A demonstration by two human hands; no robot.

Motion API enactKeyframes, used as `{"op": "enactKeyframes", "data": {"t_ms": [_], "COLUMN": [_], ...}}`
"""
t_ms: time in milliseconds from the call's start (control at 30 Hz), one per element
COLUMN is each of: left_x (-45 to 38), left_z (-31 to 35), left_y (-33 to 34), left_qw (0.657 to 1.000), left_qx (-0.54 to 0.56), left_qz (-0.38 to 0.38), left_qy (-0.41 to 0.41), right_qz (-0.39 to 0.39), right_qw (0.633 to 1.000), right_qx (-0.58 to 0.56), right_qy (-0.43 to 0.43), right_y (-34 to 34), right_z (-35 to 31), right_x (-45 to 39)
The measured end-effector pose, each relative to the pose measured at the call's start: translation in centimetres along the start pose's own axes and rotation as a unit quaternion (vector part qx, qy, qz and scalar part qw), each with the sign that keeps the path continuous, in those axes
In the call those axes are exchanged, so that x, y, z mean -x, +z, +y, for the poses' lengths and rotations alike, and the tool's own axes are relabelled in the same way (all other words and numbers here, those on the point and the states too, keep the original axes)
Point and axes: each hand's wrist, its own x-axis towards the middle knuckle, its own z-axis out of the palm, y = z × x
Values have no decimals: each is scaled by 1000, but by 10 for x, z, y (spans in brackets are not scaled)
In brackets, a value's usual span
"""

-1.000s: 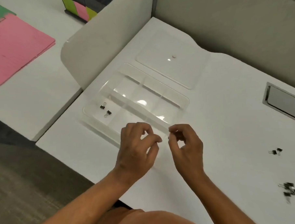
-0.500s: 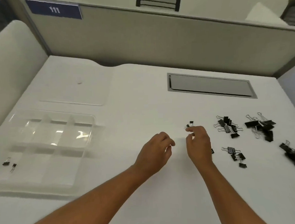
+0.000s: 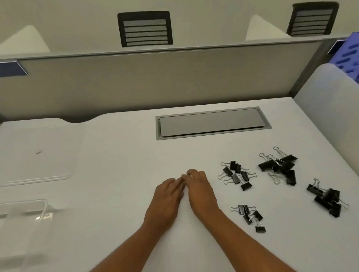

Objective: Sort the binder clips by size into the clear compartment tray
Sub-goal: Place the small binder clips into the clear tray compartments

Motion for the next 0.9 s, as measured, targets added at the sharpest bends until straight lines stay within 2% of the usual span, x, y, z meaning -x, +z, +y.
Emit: {"op": "enactKeyframes", "data": {"t_ms": [100,233,367,400,500,533,600,667,733,833,900], "left_x": [2,1,-3,-2,-2,-1,4,16,35,78,110], "left_z": [6,12,14,13,6,10,21,31,35,33,29], "left_y": [-1,-5,-3,-2,-2,-8,-25,-44,-64,-97,-119], "left_qw": [995,995,993,987,985,977,941,873,825,784,766], "left_qx": [51,40,14,51,76,117,229,358,431,482,499], "left_qz": [13,1,10,4,48,61,100,112,102,99,100], "left_qy": [-79,-88,-116,-152,-150,-168,-231,-311,-350,-378,-393], "right_qz": [10,36,30,26,26,34,64,74,59,10,-29], "right_qw": [999,993,990,989,978,973,957,931,898,840,817], "right_qx": [-42,-97,-118,-124,-181,-205,-264,-336,-406,-494,-521], "right_qy": [5,64,72,79,99,100,100,121,159,225,246], "right_y": [7,12,6,5,-3,-8,-18,-24,-23,-15,-8], "right_z": [4,5,0,-2,-4,-8,-19,-35,-52,-83,-107], "right_x": [-2,-6,-9,-9,-5,1,18,40,61,94,116]}}
